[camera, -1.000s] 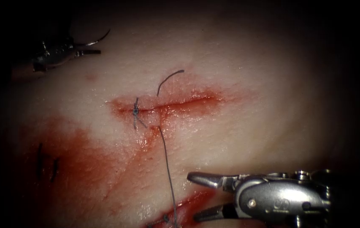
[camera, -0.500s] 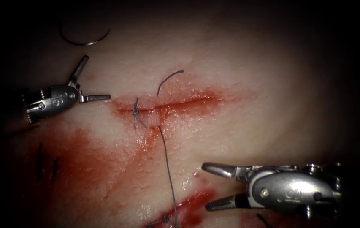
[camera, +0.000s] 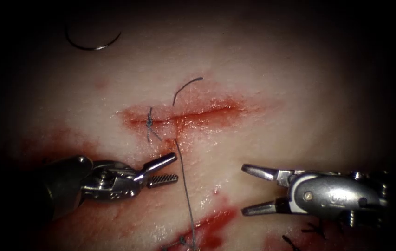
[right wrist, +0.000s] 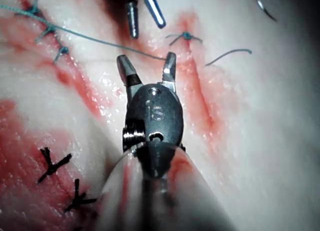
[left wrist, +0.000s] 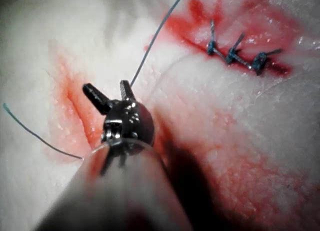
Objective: Wound Closure
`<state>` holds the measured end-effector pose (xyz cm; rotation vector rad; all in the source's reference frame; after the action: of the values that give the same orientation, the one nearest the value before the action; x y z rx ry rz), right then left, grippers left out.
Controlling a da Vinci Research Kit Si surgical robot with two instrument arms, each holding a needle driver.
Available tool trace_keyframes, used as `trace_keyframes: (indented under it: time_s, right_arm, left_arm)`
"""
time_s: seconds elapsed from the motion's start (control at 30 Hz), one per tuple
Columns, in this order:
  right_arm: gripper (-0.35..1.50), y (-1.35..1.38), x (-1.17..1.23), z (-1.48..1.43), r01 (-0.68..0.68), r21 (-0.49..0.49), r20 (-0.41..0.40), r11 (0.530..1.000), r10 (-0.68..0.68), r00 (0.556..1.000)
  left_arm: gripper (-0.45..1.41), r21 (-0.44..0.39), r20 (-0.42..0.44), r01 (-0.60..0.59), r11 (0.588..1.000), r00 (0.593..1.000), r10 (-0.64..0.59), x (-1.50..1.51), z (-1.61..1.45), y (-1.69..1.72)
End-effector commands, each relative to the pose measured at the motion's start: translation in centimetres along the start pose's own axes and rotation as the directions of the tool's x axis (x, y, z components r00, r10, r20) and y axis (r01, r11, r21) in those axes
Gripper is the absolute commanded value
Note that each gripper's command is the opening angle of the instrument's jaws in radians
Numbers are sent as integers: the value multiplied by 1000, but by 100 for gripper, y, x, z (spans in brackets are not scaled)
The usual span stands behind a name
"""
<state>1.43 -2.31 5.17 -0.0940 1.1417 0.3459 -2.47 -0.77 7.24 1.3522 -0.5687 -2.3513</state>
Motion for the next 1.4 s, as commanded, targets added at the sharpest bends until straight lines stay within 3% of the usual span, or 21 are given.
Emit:
trace_keyframes:
  time_s: [0.03, 0.17, 0.27, 0.53, 0.77, 1.0, 1.1, 1.13, 1.2, 1.23, 1.27, 1.33, 1.4]
  right_arm:
    - [135, 1, 0, 10, 1, 2, -5, 1000, -1, 1000]
    - [135, -1, 0, 11, 2, 5, -8, 1000, -2, 1000]
    - [135, -3, -1, 11, 4, 7, -11, 1000, -4, 1000]
    - [135, -6, -4, 12, 2, 8, -14, 1000, -1, 1000]
    - [135, -9, -11, 16, -10, 6, -17, 1000, 10, 1000]
    - [135, -13, -12, 18, -13, 8, -21, 1000, 13, 1000]
    - [135, -14, -12, 19, -12, 10, -23, 1000, 12, 1000]
    - [135, -15, -12, 19, -12, 10, -23, 1000, 12, 1000]
    - [135, -15, -13, 19, -12, 10, -23, 1000, 12, 1000]
    - [135, -15, -13, 19, -11, 9, -23, 1000, 12, 1000]
    - [135, -15, -13, 20, -11, 12, -25, 1000, 11, 1000]
    - [133, -15, -14, 21, -11, 15, -28, 1000, 11, 1000]
    - [131, -14, -15, 22, -9, 27, -36, 1000, 10, 999]
  left_arm:
    - [66, -15, 5, -27, 1000, 1000, 27, -1, 12, 2]
    - [79, -115, 7, -81, 990, 997, 82, 16, 25, 29]
    - [83, -155, 1, -96, 983, 995, 98, 26, 30, 43]
    - [116, -228, -49, -121, 966, 992, 113, 58, 31, 57]
    - [113, -237, -100, -128, 963, 989, 107, 87, 21, 43]
    - [108, -232, -124, -155, 960, 984, 129, 102, 31, 46]
    - [99, -230, -136, -163, 959, 982, 134, 104, 36, 47]
    - [88, -230, -140, -165, 959, 981, 135, 104, 36, 47]
    - [49, -227, -139, -167, 960, 981, 138, 104, 36, 47]
    - [17, -224, -134, -168, 960, 981, 140, 104, 35, 47]
    - [14, -215, -131, -168, 962, 981, 142, 103, 34, 47]
    - [-45, -183, -129, -187, 965, 978, 165, 98, 29, 43]
    - [-45, -149, -132, -192, 970, 976, 173, 92, 25, 36]
